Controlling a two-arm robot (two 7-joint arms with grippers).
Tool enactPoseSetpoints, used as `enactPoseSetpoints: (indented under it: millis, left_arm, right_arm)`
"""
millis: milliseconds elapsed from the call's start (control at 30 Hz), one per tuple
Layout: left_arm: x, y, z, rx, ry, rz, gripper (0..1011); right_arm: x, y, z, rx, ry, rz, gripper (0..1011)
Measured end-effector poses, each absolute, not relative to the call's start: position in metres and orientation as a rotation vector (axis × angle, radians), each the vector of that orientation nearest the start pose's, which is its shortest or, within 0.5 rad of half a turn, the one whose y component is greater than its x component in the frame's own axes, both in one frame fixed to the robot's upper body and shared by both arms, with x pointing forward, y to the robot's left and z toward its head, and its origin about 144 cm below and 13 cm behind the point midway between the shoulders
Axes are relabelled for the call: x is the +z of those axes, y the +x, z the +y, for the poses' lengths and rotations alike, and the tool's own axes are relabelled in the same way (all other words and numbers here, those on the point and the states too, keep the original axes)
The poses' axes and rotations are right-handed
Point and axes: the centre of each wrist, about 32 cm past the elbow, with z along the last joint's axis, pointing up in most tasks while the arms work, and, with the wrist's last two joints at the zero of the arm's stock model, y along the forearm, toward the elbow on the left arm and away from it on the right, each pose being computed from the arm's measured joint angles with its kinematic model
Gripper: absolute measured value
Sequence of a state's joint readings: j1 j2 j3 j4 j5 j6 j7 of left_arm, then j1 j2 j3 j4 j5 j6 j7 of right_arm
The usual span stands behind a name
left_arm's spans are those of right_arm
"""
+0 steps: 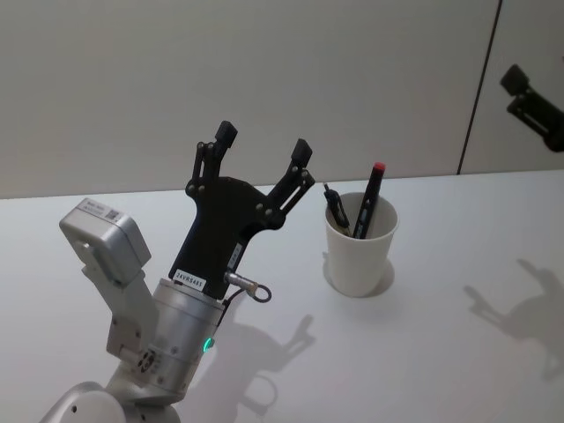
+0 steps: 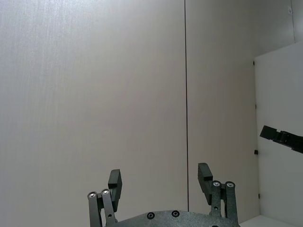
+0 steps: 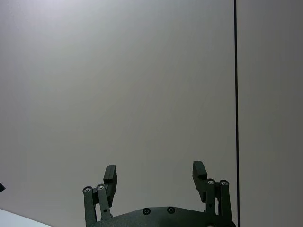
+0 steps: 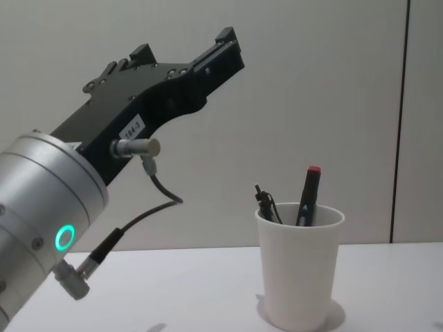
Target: Place the pen into the pen holder.
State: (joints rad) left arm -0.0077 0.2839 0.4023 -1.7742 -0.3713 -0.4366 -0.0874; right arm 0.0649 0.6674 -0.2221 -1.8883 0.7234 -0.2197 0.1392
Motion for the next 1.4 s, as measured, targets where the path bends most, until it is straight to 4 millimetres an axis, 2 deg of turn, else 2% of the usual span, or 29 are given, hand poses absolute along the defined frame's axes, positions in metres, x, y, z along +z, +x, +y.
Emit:
enactPoseSetpoints:
  millis: [367,1400]
  left_arm:
    - [1.187,0.432,0.173,1.034,-0.498,-0.227,1001]
    - [1.202,0.486,0.195,1.108,0.004,-0.261,1001]
  right_arm:
    - [1.264,0.449,-0.297,-1.058,0.354,-0.220,1001]
    - [1.199,0.445,-0.248,-1.207,0.079,-0.099,1001]
